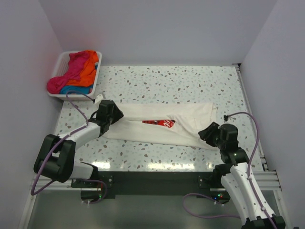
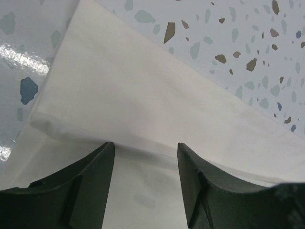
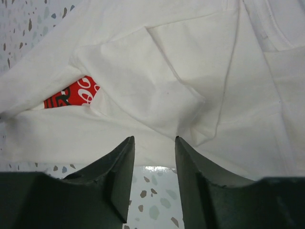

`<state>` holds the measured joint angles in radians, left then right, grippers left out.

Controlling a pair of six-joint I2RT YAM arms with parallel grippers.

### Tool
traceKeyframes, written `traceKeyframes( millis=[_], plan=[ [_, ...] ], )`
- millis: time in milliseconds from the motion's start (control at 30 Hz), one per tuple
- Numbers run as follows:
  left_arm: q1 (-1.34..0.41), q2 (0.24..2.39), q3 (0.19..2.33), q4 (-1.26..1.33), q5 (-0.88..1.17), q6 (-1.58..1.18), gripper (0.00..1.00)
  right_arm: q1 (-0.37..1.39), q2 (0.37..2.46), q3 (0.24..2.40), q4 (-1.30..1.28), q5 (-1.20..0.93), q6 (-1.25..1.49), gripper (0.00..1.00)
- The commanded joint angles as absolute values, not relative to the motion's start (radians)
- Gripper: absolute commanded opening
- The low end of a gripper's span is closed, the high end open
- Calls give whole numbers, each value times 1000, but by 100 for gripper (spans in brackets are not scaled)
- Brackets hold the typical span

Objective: Fold and stack the t-shirts
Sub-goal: Fold the tshirt

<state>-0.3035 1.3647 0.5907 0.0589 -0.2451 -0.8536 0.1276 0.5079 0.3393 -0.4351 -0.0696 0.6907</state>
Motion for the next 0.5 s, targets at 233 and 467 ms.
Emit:
traceKeyframes(
  millis=[233, 467],
  plan=[
    [-310, 1344, 581, 103, -233, -861, 60, 129, 765, 437, -226, -6, 649, 52],
    [-310, 1332, 595, 89, -227, -856, 60, 147, 1224, 623, -55, -3, 565, 43]
  ],
)
